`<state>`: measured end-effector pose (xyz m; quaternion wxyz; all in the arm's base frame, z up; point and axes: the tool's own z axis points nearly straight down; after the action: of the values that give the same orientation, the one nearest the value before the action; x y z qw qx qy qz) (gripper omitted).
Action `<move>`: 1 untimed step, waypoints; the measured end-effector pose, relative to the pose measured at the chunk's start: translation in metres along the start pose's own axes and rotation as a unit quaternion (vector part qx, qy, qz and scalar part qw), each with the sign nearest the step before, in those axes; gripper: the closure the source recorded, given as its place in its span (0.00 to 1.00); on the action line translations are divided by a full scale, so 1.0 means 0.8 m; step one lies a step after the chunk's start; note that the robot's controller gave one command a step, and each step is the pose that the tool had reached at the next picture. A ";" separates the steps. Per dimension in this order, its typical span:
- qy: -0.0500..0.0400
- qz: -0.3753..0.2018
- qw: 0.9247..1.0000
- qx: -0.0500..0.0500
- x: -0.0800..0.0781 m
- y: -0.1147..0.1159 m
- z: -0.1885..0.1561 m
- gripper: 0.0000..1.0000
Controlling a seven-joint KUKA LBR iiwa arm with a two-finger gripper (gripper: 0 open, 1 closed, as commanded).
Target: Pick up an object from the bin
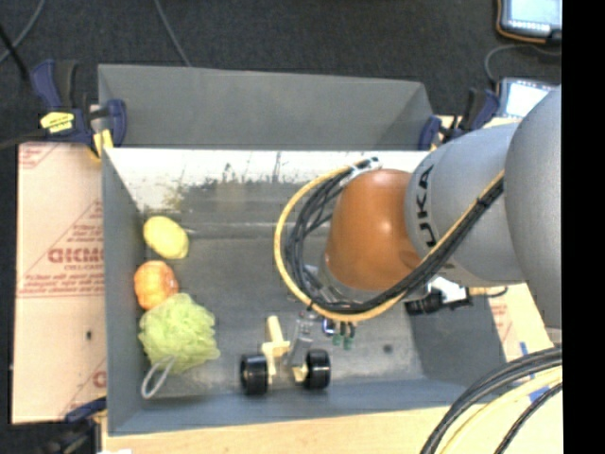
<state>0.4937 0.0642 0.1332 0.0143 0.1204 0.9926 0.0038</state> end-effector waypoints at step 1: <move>-0.001 -0.031 1.000 0.001 0.002 -0.003 0.010 0.00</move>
Offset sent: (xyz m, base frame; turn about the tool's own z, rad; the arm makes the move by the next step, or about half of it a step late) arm -0.0125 -0.0080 -0.0416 0.1531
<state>0.4916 0.0619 0.1251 0.0149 0.0897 0.9959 0.0022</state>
